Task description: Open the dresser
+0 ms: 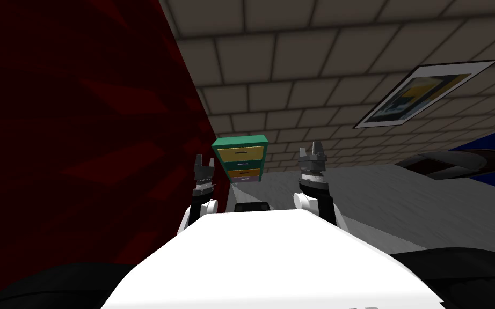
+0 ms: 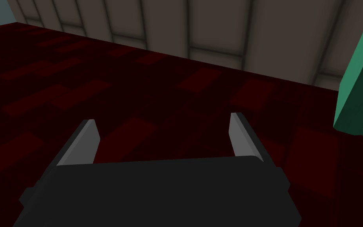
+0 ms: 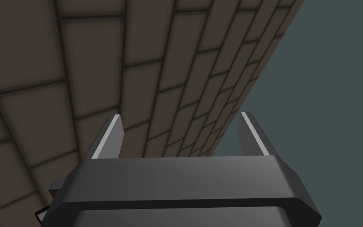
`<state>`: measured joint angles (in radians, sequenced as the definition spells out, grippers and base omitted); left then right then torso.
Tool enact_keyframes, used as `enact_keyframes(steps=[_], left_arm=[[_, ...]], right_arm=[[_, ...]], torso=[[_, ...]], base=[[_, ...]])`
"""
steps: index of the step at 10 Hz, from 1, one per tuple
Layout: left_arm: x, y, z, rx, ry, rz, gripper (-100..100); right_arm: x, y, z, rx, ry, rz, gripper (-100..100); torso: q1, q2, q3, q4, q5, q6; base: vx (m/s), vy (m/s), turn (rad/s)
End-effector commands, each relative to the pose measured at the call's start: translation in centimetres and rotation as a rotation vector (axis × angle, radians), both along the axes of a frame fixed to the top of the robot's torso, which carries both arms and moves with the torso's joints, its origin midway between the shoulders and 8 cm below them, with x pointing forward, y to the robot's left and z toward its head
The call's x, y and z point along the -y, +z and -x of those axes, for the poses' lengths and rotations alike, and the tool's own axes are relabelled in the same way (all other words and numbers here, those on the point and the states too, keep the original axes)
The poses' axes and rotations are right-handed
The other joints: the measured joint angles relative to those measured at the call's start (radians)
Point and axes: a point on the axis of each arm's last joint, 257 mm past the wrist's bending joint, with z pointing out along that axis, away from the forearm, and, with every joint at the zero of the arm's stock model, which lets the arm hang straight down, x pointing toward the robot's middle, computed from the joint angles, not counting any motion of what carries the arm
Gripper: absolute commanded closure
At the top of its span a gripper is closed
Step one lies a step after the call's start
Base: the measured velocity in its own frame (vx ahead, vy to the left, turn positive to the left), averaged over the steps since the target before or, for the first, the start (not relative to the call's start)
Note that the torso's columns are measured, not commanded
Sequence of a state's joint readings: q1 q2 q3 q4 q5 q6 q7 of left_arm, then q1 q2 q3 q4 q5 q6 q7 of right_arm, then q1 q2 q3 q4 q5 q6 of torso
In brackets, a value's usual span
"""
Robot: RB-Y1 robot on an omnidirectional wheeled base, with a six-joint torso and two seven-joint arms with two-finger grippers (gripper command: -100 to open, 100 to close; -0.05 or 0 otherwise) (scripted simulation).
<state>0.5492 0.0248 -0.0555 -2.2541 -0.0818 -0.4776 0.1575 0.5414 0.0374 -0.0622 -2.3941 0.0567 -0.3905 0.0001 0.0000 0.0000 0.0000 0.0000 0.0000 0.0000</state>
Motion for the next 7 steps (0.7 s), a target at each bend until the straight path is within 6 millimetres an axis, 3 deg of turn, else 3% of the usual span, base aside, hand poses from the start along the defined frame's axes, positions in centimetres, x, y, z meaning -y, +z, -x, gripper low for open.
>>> enact_keyframes(steps=[1, 7], left_arm=[[0.00, 0.00, 0.00, 0.000, 0.000, 0.000, 0], [0.00, 0.01, 0.01, 0.000, 0.000, 0.000, 0]], right_arm=[[0.00, 0.00, 0.00, 0.000, 0.000, 0.000, 0], [0.00, 0.01, 0.01, 0.000, 0.000, 0.000, 0]], torso=[[0.000, 0.040, -0.082, 0.041, 0.000, 0.000], [0.000, 0.470, -0.939, 0.470, 0.000, 0.000]], base=[[0.000, 0.000, 0.000], [0.000, 0.000, 0.000]])
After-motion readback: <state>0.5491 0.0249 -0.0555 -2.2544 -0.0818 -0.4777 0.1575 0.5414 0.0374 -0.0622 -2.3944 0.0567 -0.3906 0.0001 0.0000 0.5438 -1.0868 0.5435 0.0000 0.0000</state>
